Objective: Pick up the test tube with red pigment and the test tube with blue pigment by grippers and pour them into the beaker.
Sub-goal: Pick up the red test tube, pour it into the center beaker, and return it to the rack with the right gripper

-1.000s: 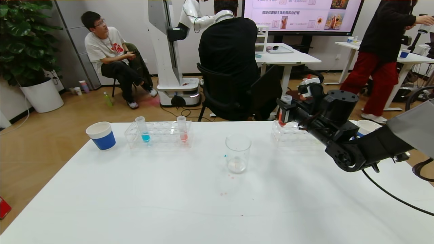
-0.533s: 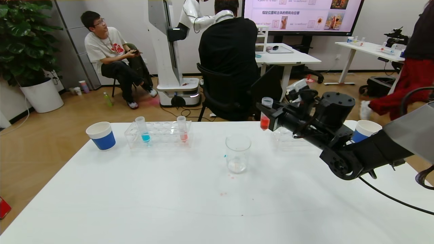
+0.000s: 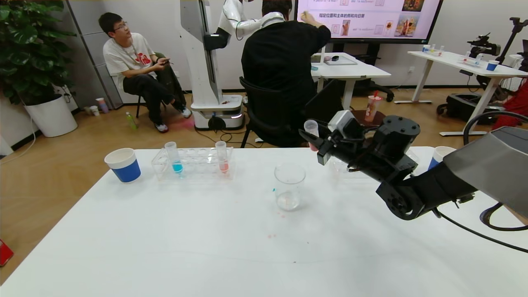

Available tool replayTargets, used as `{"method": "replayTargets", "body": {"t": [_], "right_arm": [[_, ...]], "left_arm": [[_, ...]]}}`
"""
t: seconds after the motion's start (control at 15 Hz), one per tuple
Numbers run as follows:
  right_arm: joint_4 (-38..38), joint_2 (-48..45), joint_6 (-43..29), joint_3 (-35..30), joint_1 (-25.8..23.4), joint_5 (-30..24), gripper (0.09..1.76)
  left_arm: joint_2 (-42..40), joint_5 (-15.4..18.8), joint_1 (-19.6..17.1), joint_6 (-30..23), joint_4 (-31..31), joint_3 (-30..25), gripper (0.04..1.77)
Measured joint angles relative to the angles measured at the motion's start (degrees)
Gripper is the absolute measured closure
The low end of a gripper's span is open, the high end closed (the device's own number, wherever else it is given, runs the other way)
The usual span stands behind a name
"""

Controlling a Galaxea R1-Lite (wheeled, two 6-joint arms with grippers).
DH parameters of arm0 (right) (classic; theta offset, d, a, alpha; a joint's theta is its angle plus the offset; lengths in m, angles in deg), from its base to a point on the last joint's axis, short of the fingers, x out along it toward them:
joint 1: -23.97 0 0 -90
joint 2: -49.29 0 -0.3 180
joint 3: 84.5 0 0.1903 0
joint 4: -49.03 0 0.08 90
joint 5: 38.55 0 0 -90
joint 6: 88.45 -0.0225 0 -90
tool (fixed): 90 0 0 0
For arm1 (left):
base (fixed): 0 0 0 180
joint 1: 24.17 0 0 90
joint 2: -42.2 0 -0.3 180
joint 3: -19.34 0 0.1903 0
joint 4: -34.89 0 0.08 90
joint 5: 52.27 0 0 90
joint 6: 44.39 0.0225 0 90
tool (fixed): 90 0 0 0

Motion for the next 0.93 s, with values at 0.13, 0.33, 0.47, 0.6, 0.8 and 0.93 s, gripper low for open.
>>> {"method": "replayTargets", "body": {"t": [0.13, 0.33, 0.47, 0.6, 0.8, 0.93], "right_arm": [[3.36, 1.46, 4.55, 0.33, -0.6, -4.63, 1.36], [7.61, 4.27, 8.63, 0.96, -0.52, -6.84, 1.36], [8.19, 6.06, 12.43, 2.04, -0.63, -8.66, 1.36], [9.84, 7.66, 15.14, 2.89, -1.07, -10.69, 1.36], [13.48, 10.23, 16.8, 4.22, -1.23, -13.92, 1.36], [13.45, 11.47, 19.97, 6.06, -1.4, -16.46, 1.36]], "left_arm": [[0.0, 0.0, -0.05, 0.0, 0.02, 0.0, 0.06], [0.0, -0.02, -0.02, 0.0, 0.0, 0.0, 0.06], [0.0, 0.0, -0.02, 0.0, 0.0, 0.0, 0.06], [0.0, 0.0, -0.02, 0.05, 0.0, 0.0, 0.06], [0.0, 0.0, -0.02, 0.05, 0.02, 0.0, 0.06], [0.0, -0.02, -0.02, 0.0, 0.0, 0.0, 0.06]]}}
